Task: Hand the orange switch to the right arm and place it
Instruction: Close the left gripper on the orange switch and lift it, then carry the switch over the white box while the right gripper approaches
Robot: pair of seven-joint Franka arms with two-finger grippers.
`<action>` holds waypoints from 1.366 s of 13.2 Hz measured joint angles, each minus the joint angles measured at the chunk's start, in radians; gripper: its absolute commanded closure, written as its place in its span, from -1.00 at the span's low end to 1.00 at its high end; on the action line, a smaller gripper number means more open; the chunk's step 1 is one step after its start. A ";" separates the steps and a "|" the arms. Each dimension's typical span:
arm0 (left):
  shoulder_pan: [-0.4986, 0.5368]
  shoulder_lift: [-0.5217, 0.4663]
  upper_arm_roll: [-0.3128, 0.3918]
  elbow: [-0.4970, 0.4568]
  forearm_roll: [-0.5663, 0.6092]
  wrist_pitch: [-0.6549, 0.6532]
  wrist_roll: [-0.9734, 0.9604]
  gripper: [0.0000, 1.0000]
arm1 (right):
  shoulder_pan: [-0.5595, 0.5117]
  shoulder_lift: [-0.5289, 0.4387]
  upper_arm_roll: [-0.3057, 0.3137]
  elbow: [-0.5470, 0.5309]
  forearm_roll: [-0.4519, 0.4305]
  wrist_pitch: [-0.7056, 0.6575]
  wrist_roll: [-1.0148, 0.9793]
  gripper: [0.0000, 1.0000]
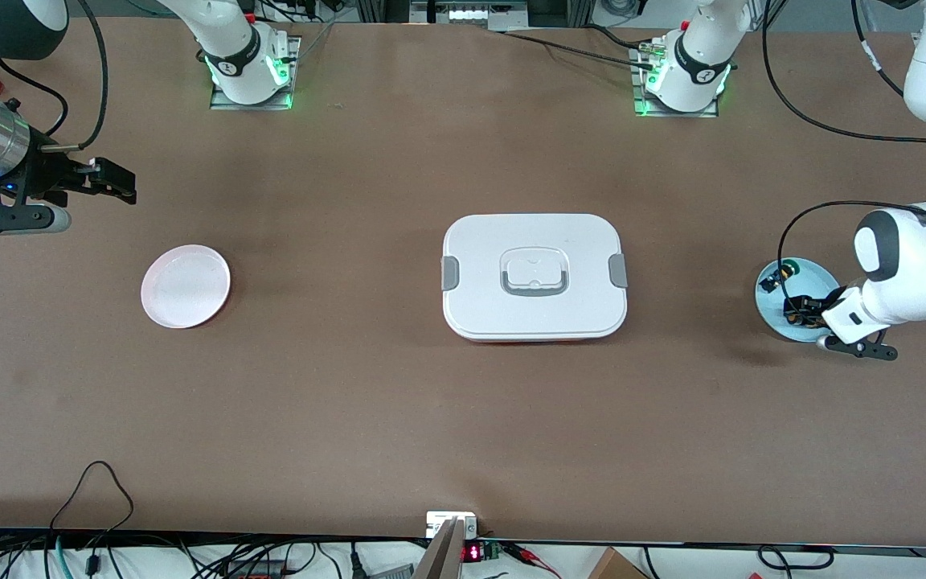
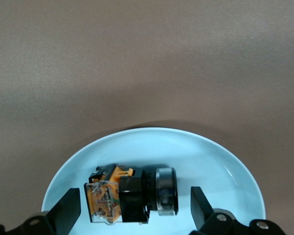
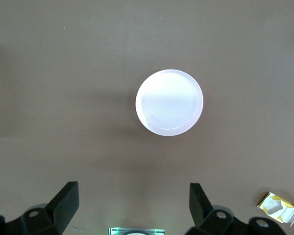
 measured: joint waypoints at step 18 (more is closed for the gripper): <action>0.010 -0.108 -0.443 0.212 -0.041 -0.591 0.073 0.42 | 0.000 0.002 0.000 0.000 0.035 -0.028 0.000 -1.00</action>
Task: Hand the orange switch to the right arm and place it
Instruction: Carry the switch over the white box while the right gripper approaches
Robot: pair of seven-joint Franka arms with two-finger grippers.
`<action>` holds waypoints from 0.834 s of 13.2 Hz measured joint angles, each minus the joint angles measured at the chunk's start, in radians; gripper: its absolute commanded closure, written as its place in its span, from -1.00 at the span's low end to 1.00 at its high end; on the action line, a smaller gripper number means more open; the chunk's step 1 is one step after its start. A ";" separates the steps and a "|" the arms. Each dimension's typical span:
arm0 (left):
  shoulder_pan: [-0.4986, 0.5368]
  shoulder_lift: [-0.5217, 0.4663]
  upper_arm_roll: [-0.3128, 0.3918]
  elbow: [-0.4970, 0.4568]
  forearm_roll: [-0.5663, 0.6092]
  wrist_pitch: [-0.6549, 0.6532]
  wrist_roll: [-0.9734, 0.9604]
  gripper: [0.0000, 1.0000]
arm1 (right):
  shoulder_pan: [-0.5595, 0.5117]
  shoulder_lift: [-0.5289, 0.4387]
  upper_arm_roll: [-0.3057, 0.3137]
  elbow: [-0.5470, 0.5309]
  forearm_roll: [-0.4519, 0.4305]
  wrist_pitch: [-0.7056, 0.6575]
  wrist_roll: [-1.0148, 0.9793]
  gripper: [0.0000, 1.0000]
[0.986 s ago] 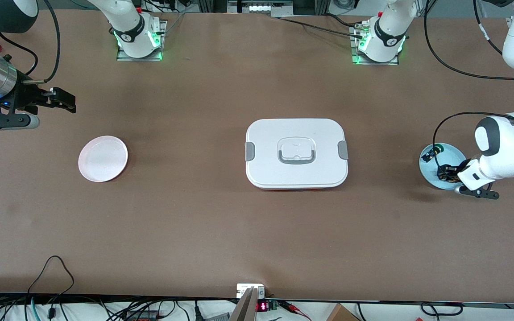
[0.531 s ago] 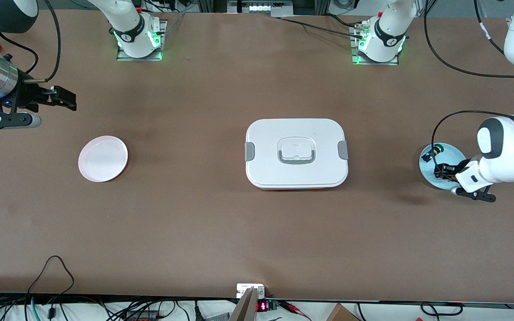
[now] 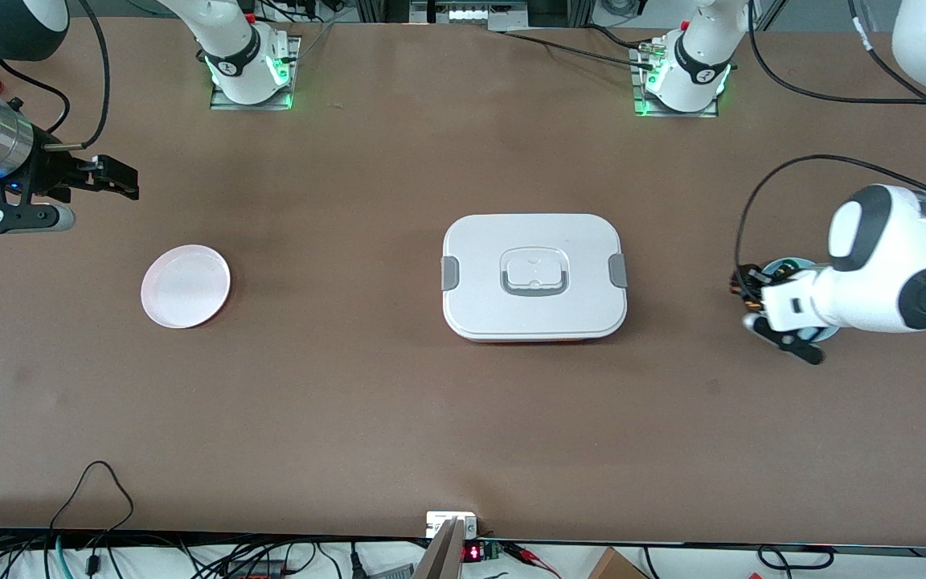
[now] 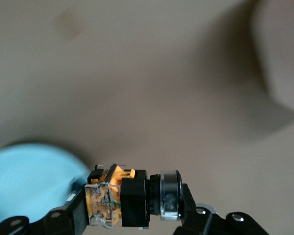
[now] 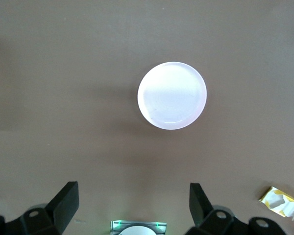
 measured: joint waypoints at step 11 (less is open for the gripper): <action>-0.146 0.061 -0.071 -0.006 -0.916 0.199 0.857 0.49 | -0.051 0.069 -0.020 -0.002 0.669 -0.115 -0.005 -1.00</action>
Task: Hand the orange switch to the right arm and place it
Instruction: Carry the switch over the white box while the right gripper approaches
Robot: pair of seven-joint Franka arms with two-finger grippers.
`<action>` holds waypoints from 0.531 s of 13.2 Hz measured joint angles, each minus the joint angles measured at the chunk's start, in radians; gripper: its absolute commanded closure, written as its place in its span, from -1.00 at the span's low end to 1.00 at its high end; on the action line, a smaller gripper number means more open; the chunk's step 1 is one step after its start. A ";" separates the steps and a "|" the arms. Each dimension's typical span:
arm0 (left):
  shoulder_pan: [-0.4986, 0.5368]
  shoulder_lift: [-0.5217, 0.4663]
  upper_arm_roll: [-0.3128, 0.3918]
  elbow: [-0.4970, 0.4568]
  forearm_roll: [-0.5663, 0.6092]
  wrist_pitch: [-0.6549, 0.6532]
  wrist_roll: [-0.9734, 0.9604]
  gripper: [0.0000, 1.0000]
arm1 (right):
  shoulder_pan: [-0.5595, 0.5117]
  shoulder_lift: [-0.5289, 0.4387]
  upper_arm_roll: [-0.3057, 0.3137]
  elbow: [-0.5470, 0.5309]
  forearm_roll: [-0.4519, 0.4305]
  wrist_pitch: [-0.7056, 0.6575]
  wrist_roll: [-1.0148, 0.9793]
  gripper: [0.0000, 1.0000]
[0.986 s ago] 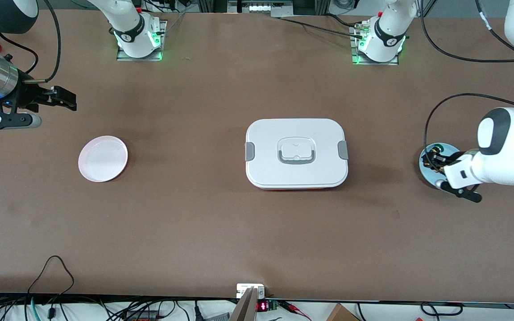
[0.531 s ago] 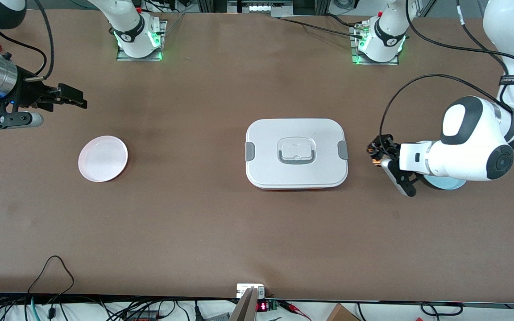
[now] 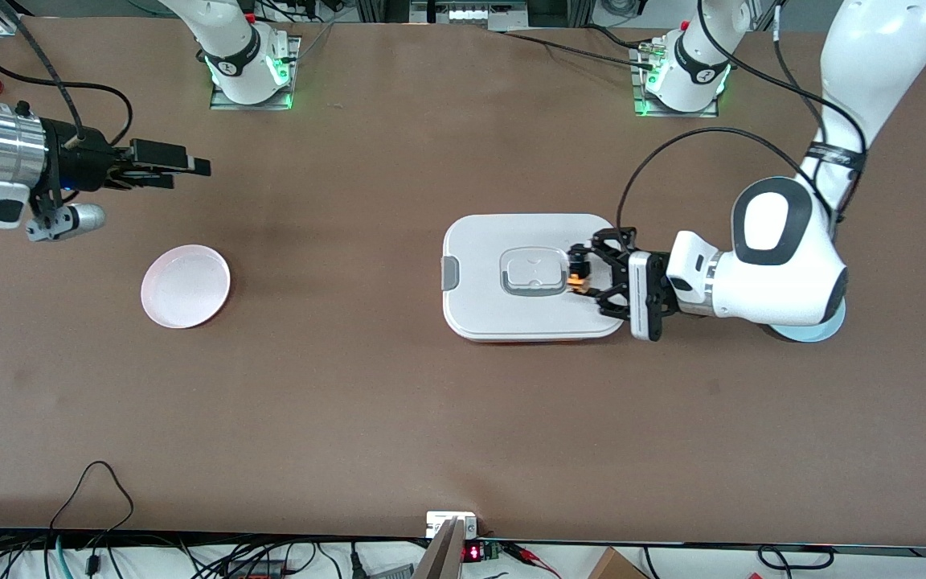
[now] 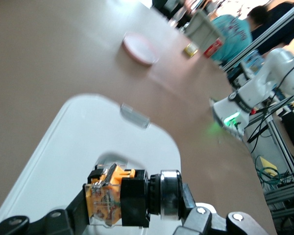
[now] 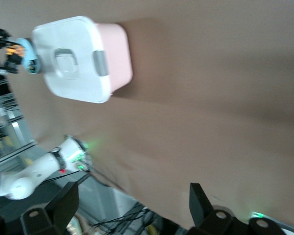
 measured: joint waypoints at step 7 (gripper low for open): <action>-0.155 0.014 -0.013 -0.017 -0.502 0.206 0.460 0.57 | -0.081 0.176 -0.003 -0.054 0.471 -0.101 -0.023 -1.00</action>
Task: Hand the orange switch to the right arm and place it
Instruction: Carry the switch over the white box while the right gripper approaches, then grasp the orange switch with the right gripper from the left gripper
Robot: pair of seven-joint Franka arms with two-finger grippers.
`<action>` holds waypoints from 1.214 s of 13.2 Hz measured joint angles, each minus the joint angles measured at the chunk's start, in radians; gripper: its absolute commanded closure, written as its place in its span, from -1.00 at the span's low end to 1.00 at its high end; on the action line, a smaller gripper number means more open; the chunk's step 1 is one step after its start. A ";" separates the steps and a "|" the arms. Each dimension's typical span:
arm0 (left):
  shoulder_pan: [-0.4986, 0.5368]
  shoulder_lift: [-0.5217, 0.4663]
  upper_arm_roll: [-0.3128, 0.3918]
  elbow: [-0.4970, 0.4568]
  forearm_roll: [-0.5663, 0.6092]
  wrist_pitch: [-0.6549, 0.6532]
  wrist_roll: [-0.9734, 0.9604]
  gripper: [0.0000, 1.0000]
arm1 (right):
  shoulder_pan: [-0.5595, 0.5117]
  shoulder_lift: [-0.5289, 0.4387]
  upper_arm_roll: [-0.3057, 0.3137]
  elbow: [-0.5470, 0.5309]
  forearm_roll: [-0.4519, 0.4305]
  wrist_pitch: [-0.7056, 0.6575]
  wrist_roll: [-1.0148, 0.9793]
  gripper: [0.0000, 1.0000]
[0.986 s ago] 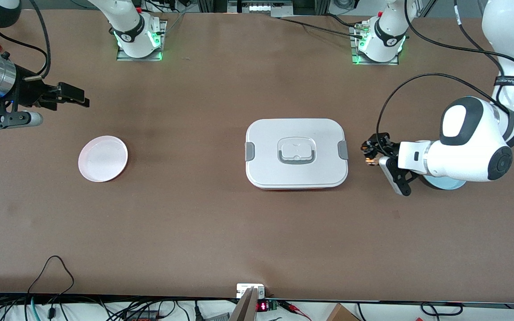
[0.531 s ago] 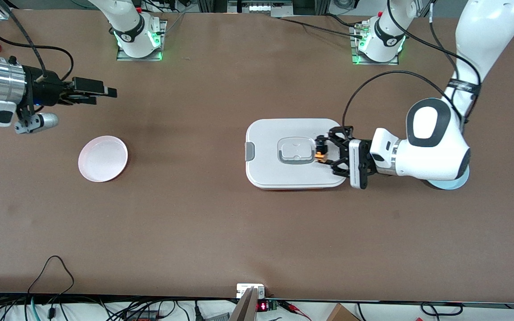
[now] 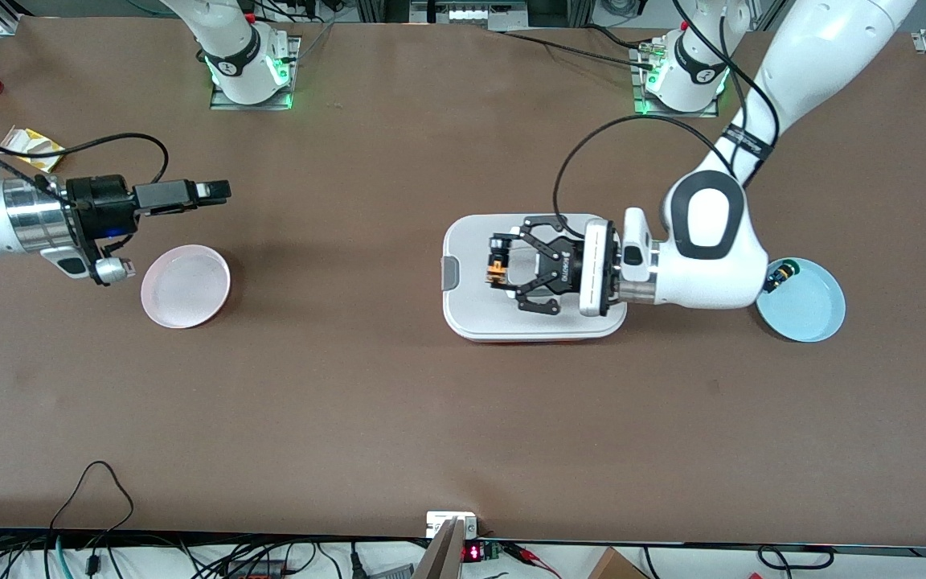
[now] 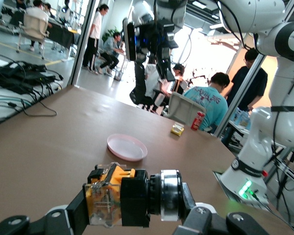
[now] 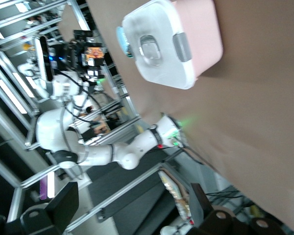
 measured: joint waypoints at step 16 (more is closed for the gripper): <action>-0.207 0.000 -0.017 -0.015 -0.392 0.255 0.229 0.56 | 0.229 0.086 0.013 -0.229 0.456 0.229 -0.051 -1.00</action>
